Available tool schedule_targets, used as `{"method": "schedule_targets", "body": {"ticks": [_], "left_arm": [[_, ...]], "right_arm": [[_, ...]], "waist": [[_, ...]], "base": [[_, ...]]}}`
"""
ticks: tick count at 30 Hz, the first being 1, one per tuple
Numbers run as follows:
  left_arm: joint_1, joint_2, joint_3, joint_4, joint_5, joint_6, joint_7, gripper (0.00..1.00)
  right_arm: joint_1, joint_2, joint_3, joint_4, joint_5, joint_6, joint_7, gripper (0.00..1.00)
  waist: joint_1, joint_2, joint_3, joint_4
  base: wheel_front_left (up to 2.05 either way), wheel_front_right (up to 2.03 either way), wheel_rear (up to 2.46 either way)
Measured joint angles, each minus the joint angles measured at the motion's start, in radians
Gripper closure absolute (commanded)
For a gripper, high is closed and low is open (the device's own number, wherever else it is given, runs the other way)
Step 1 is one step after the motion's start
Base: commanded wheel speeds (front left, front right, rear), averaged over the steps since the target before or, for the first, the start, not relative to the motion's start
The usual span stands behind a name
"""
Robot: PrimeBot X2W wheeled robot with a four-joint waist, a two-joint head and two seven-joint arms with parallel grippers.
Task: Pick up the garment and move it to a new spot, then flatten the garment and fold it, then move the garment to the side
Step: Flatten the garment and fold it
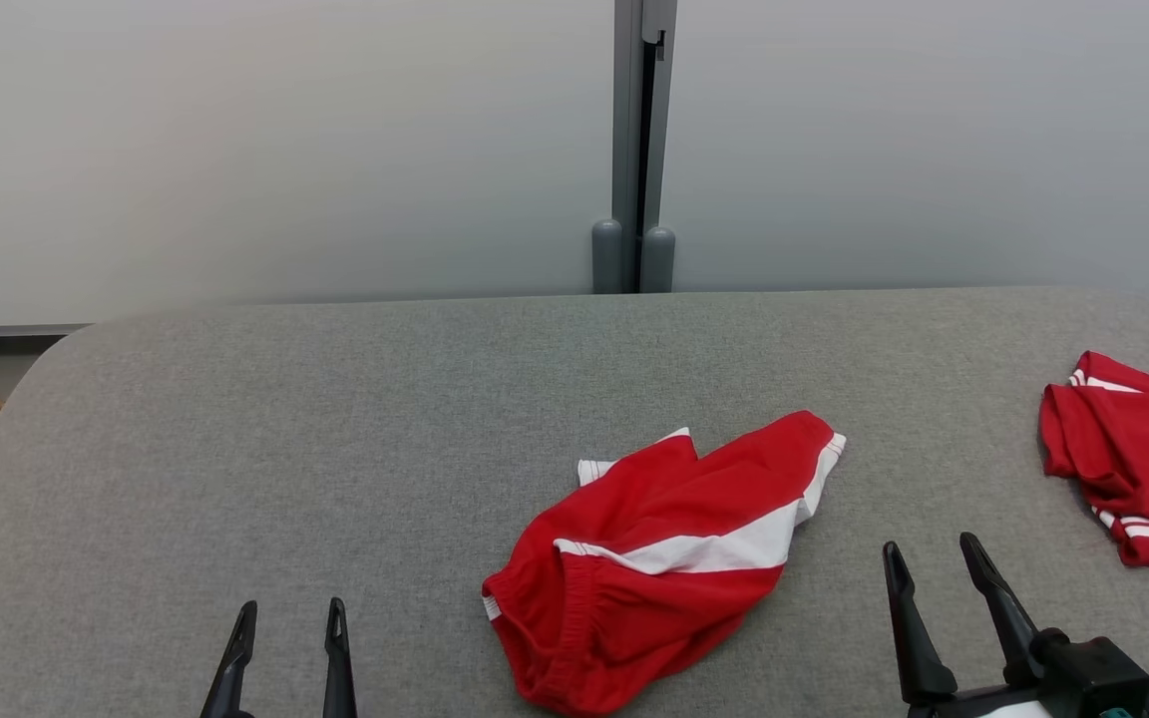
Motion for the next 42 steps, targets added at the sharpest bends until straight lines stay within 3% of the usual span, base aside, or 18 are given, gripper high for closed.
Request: {"method": "schedule_targets", "body": {"ticks": [22, 24, 28, 34, 42], "left_arm": [[-0.011, -0.001, 0.004, -0.009, 0.018, -0.035, 0.0, 0.0], [-0.015, -0.001, 0.0, 0.005, 0.015, -0.051, 0.0, 0.0], [-0.088, -0.001, -0.022, 0.093, -0.047, -0.128, 0.001, 0.0], [-0.284, -0.001, -0.097, 0.156, -0.157, -0.204, 0.196, 0.0], [-0.373, -0.002, -0.223, 0.114, -0.338, -0.154, 0.465, 0.0]], "right_arm": [[0.01, 0.002, 0.013, 0.022, 0.0, 0.0, 0.0, 0.0], [0.01, 0.002, 0.011, 0.02, 0.0, 0.0, 0.0, 0.0], [0.01, 0.003, 0.016, 0.02, -0.002, 0.0, 0.0, 0.0], [-0.011, -0.011, 0.036, 0.02, -0.001, 0.0, 0.0, 0.0], [-0.048, -0.046, 0.046, 0.003, 0.003, 0.0, 0.0, 0.0]], "waist": [[0.0, 0.0, -0.018, -0.017], [0.0, 0.0, -0.017, -0.015], [0.0, 0.0, -0.008, -0.008], [0.0, 0.0, 0.025, -0.008], [0.0, 0.0, 0.11, -0.027]], "base": [[0.0, 0.0, 0.0], [0.0, 0.0, 0.0], [0.0, 0.0, 0.0], [0.0, 0.0, 0.0], [0.0, 0.0, 0.0]]}}
